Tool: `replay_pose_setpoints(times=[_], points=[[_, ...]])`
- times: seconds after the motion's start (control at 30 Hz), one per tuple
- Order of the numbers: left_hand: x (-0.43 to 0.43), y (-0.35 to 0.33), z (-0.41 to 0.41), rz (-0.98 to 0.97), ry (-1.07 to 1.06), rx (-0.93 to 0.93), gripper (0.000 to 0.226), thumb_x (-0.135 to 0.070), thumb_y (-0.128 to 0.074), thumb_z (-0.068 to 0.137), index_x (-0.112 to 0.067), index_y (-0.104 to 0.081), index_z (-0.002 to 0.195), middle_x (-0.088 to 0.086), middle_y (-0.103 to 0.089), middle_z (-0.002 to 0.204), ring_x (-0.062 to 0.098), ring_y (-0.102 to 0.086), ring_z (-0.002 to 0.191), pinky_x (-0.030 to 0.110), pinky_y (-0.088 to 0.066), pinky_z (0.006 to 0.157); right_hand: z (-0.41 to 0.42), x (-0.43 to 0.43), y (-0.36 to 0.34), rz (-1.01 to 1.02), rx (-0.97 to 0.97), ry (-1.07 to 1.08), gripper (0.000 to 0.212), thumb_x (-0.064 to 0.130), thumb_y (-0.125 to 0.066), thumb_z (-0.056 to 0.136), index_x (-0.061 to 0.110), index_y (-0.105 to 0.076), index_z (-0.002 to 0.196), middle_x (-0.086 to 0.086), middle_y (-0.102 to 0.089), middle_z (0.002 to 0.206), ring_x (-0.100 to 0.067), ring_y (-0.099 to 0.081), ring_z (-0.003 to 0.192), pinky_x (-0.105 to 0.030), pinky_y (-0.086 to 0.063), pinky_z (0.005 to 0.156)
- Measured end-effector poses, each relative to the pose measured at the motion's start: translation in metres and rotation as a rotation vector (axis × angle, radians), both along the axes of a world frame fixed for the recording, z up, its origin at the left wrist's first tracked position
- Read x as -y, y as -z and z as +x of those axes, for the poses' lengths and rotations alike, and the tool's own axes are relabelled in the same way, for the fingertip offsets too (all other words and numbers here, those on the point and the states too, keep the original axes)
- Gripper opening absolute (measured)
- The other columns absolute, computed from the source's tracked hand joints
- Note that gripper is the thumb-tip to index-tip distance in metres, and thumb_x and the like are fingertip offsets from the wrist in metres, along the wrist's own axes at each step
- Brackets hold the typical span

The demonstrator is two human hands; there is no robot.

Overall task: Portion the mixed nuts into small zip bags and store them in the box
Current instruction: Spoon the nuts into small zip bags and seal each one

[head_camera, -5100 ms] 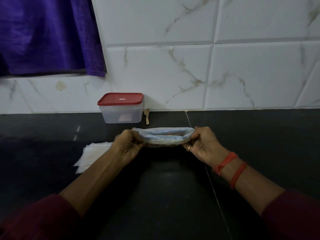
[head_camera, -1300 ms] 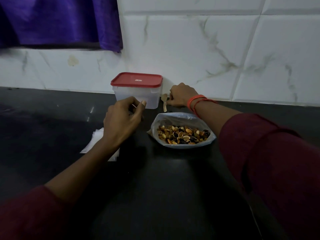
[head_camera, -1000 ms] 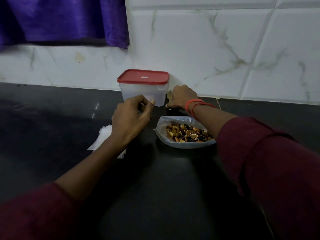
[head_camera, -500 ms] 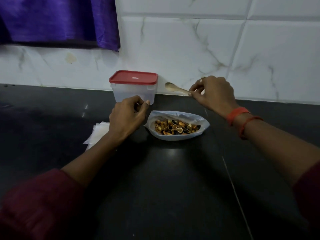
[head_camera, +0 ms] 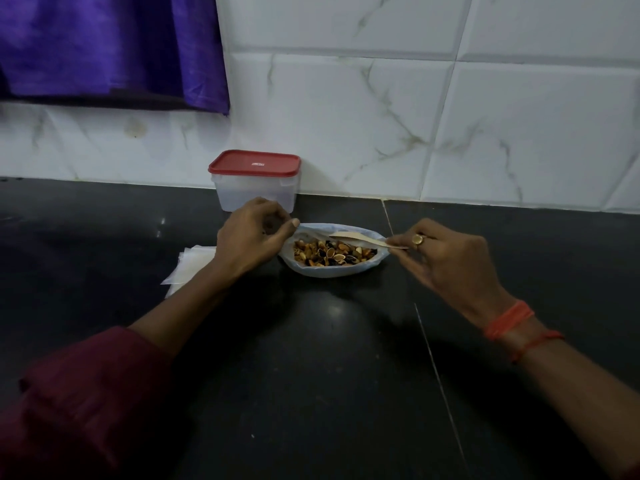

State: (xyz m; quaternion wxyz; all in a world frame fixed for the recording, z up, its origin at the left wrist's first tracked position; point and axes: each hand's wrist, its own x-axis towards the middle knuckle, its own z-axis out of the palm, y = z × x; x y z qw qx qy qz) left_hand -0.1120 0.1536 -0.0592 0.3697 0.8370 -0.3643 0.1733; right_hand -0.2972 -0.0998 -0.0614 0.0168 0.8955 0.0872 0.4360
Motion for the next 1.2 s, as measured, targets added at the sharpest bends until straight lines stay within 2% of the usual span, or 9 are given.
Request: replay_pose_setpoints(times=[0.1,0.23,0.37,0.47,0.6,0.83,0.93,1.07,1.2], points=[[0.003,0.004,0.005,0.112,0.148,-0.032,0.025,-0.042,-0.060,0.095,-0.021,-0.074,0.095,0.000,-0.065,0.124,0.010,-0.060,0.101,0.033,-0.054,0.081,-0.002,0.007,0.001,-0.023,0.008,-0.039,0.022,0.033,-0.066,0.095,0.018,-0.079,0.105,0.004,-0.069,0.090,-0.014,-0.065,0.063,-0.028,-0.051,0.051],[0.008,0.014,0.010,0.239,0.235,-0.034,0.030,-0.042,-0.055,0.098,-0.022,-0.075,0.107,0.001,-0.062,0.134,0.004,-0.054,0.098,0.025,-0.045,0.076,0.002,0.009,0.005,-0.051,-0.040,-0.065,0.024,0.032,-0.066,0.094,0.014,-0.079,0.103,0.001,-0.067,0.087,-0.016,-0.064,0.060,-0.029,-0.052,0.049],[0.006,0.017,0.009,0.224,0.228,-0.039,0.042,-0.043,-0.053,0.096,-0.022,-0.061,0.131,0.003,-0.055,0.138,0.016,-0.053,0.121,0.039,-0.048,0.097,0.005,0.004,0.007,-0.043,-0.048,-0.003,0.021,0.022,-0.074,0.089,0.010,-0.078,0.106,-0.005,-0.061,0.080,-0.019,-0.058,0.054,-0.031,-0.051,0.045],[0.008,0.017,0.005,0.247,0.249,-0.012,0.046,-0.025,-0.060,0.096,-0.020,-0.051,0.141,0.006,-0.046,0.146,0.019,-0.048,0.129,0.039,-0.047,0.103,0.008,0.003,0.005,-0.051,-0.080,0.041,0.021,0.018,-0.076,0.085,0.005,-0.078,0.102,-0.007,-0.058,0.076,-0.019,-0.054,0.051,-0.025,-0.045,0.046],[0.008,0.018,0.006,0.228,0.279,0.021,0.051,-0.018,-0.064,0.093,-0.020,-0.048,0.142,0.006,-0.045,0.146,0.020,-0.049,0.128,0.040,-0.051,0.099,0.010,0.006,0.007,-0.052,-0.202,0.049,0.023,0.022,-0.074,0.085,0.006,-0.077,0.102,-0.008,-0.058,0.081,-0.025,-0.059,0.054,-0.037,-0.054,0.046],[0.008,0.019,0.007,0.225,0.314,0.043,0.054,-0.020,-0.066,0.092,-0.020,-0.048,0.143,0.003,-0.044,0.147,0.018,-0.049,0.128,0.039,-0.053,0.096,0.021,-0.002,0.005,0.095,-0.246,0.065,0.018,0.022,-0.070,0.092,0.012,-0.078,0.104,-0.006,-0.057,0.083,-0.025,-0.059,0.067,-0.041,-0.054,0.058],[0.008,0.019,0.007,0.222,0.312,0.046,0.054,-0.021,-0.066,0.092,-0.020,-0.047,0.143,0.004,-0.044,0.146,0.018,-0.049,0.128,0.040,-0.053,0.096,0.023,0.001,0.002,0.181,-0.269,0.057,0.016,0.021,-0.068,0.093,0.016,-0.079,0.104,-0.004,-0.059,0.080,-0.020,-0.057,0.069,-0.036,-0.050,0.062],[0.008,0.018,0.007,0.219,0.313,0.043,0.052,-0.020,-0.066,0.092,-0.019,-0.049,0.141,0.004,-0.044,0.145,0.017,-0.049,0.128,0.038,-0.052,0.097,0.025,0.000,0.003,0.262,-0.280,0.089,0.015,0.022,-0.067,0.094,0.019,-0.080,0.101,0.005,-0.053,0.075,-0.017,-0.056,0.069,-0.028,-0.038,0.065],[0.007,0.015,0.007,0.196,0.323,0.024,0.037,-0.030,-0.062,0.094,-0.022,-0.059,0.130,0.002,-0.043,0.145,0.014,-0.048,0.125,0.032,-0.051,0.094,0.022,-0.005,0.006,0.225,-0.275,0.219,0.022,0.043,-0.059,0.097,0.034,-0.076,0.107,0.004,-0.063,0.093,-0.023,-0.064,0.087,-0.028,-0.037,0.066]])
